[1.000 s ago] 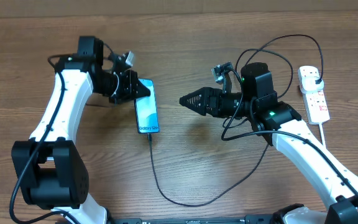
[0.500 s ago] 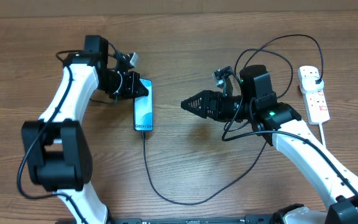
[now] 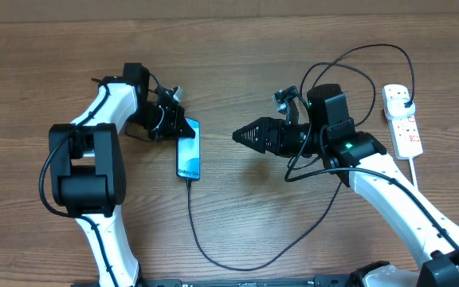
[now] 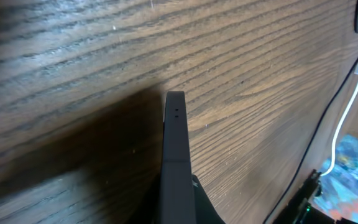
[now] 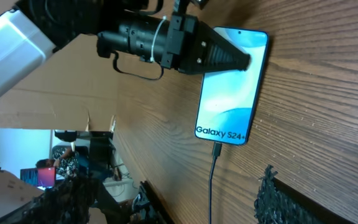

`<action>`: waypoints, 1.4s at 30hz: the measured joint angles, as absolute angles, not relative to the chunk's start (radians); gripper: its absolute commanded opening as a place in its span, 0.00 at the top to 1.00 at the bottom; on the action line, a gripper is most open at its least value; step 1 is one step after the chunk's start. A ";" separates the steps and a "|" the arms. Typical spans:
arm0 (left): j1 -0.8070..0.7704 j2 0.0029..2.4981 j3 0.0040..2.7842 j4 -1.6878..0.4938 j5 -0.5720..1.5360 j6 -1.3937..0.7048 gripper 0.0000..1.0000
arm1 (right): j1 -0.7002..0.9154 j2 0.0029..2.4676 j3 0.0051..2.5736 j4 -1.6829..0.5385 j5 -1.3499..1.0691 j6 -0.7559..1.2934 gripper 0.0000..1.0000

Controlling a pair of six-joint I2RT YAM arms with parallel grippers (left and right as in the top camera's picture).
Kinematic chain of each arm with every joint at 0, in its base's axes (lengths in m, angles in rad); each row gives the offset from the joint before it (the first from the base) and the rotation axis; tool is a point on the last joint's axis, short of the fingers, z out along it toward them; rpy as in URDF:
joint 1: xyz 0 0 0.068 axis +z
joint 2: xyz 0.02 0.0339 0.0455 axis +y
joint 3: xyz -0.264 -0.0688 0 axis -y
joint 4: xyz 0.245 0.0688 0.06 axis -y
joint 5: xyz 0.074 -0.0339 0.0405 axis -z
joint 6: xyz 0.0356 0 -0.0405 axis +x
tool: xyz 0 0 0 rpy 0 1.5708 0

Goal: Plug charger to phone and switch on socket
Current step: 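Lower the phone flat onto the table with the left gripper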

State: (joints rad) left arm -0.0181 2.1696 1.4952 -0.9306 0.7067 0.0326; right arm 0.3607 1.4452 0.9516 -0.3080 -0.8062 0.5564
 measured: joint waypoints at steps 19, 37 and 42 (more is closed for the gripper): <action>-0.018 2.181 1.500 -0.933 0.612 0.030 0.65 | 0.361 1.445 0.952 -0.310 -0.806 0.550 0.14; -0.021 2.169 1.546 -0.976 0.489 -0.014 0.39 | 0.361 1.445 0.952 -0.331 -0.804 0.549 0.14; -0.020 2.179 1.606 -1.059 0.387 -0.024 0.40 | 0.361 1.445 0.952 -0.338 -0.804 0.549 0.14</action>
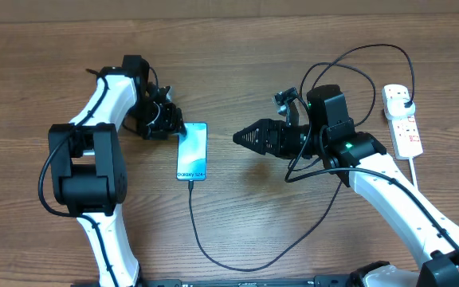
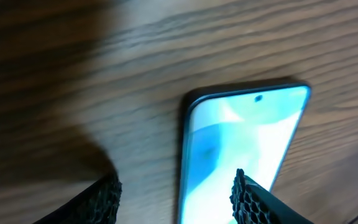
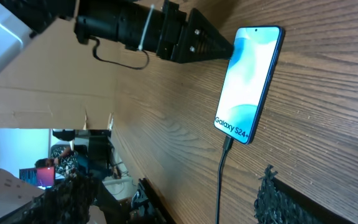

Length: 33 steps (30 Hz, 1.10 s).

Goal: Plug charger to phone and switch on socket
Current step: 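Lower the phone flat onto the table with the left gripper, then open the left gripper and raise it away from the phone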

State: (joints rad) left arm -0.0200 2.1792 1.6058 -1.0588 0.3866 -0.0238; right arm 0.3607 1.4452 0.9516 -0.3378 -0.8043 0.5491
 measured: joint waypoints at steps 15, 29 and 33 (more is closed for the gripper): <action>-0.020 2.125 2.159 -1.430 0.313 -0.027 0.36 | 0.361 1.445 0.952 -0.363 -0.765 0.526 0.01; -0.020 1.751 2.290 -1.518 0.313 -0.052 0.28 | 0.361 1.443 1.075 -0.761 -0.526 0.411 0.00; -0.020 1.692 2.292 -1.535 0.313 -0.053 0.26 | 0.360 1.423 1.169 -0.885 -0.444 0.369 0.00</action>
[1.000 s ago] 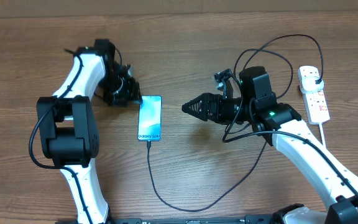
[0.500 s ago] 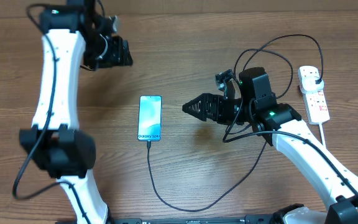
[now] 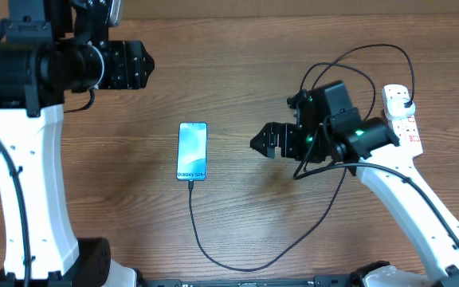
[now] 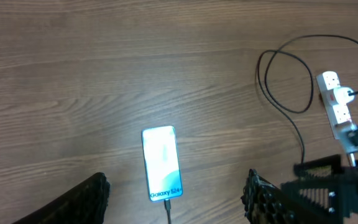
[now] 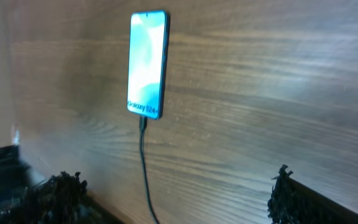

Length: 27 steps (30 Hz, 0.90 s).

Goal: Plug charger to phone and switch on socket
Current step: 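Open the left gripper and raise it away from the phone, then move the right gripper to the power strip's orange switch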

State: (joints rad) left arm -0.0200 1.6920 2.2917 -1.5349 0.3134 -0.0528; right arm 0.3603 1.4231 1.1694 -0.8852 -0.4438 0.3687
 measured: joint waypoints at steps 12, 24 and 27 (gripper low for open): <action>-0.020 1.671 2.292 -1.657 0.299 -0.056 0.00 | 0.328 1.260 1.245 -1.036 -0.250 0.345 0.61; -0.020 1.671 2.292 -1.657 0.282 -0.056 0.00 | -0.257 1.179 1.249 -1.058 -0.353 0.318 0.96; -0.020 1.671 2.292 -1.657 0.280 -0.056 0.00 | -0.445 1.253 1.250 -1.004 -0.487 0.287 0.96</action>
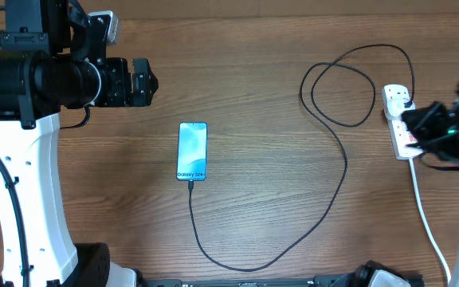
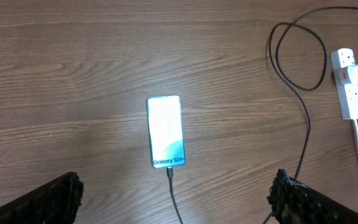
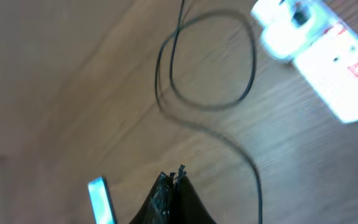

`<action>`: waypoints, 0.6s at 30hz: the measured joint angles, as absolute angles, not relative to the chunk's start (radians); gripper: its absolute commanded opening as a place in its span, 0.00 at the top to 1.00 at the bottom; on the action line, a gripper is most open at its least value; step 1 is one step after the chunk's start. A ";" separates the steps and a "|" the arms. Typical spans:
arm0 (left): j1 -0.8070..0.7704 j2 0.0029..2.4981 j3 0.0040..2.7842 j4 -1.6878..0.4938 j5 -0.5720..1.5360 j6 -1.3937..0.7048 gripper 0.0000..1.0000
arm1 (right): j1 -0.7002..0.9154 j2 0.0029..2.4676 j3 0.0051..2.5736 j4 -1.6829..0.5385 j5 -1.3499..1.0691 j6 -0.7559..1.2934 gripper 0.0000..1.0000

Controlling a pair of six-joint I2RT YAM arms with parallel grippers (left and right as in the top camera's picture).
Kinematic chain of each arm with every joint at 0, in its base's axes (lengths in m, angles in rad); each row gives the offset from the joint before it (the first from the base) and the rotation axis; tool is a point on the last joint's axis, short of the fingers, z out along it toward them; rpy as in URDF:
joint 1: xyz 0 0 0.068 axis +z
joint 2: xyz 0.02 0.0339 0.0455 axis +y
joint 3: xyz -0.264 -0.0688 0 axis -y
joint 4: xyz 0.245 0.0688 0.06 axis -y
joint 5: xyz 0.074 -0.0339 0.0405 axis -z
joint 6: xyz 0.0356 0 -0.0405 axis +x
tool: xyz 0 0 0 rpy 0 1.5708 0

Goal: Plug charger to phone and switch on socket
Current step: 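Move the right gripper to the power strip's orange switch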

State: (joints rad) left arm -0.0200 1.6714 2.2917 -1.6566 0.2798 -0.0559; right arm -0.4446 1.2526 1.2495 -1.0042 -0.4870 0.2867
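Note:
The phone (image 1: pixel 192 151) lies flat mid-table with its screen lit, also in the left wrist view (image 2: pixel 165 131) and at the lower edge of the right wrist view (image 3: pixel 99 199). A black cable (image 1: pixel 191 209) is plugged into its near end and loops round to the white charger plug (image 1: pixel 398 96) in the white power strip (image 1: pixel 405 131) at the right. My right gripper (image 1: pixel 414 119) hangs over the strip, shut on nothing (image 3: pixel 173 186). My left gripper (image 1: pixel 143 81) is raised high at the back left, open wide (image 2: pixel 176 202).
The cable makes a loose loop (image 1: pixel 337 88) on the wooden table (image 1: pixel 261 64) left of the strip. The strip's own white lead (image 1: pixel 425 215) runs to the front edge at the right. The strip (image 2: pixel 348 84) shows red markings.
My right gripper was open over mid-table, right of the phone. Now it is shut and over the power strip at the right edge. The left gripper stays raised and open, shifted slightly.
At first my left gripper's tip lay on the far end of the tilted, plugged-in phone, the right gripper open beside it. Then the phone lay straight with the left gripper beside it. Then the left arm was raised high, and now the right is at the strip.

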 measured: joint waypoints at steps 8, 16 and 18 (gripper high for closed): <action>-0.020 1.671 2.292 -1.658 0.279 -0.056 0.00 | -0.715 1.475 1.254 -0.825 -0.722 0.304 0.96; -0.020 1.671 2.292 -1.657 0.279 -0.056 0.00 | -0.765 1.652 1.256 -0.622 -0.792 0.420 0.96; -0.020 1.671 2.292 -1.657 0.279 -0.056 0.00 | -0.765 1.699 1.256 -0.560 -0.802 0.476 0.96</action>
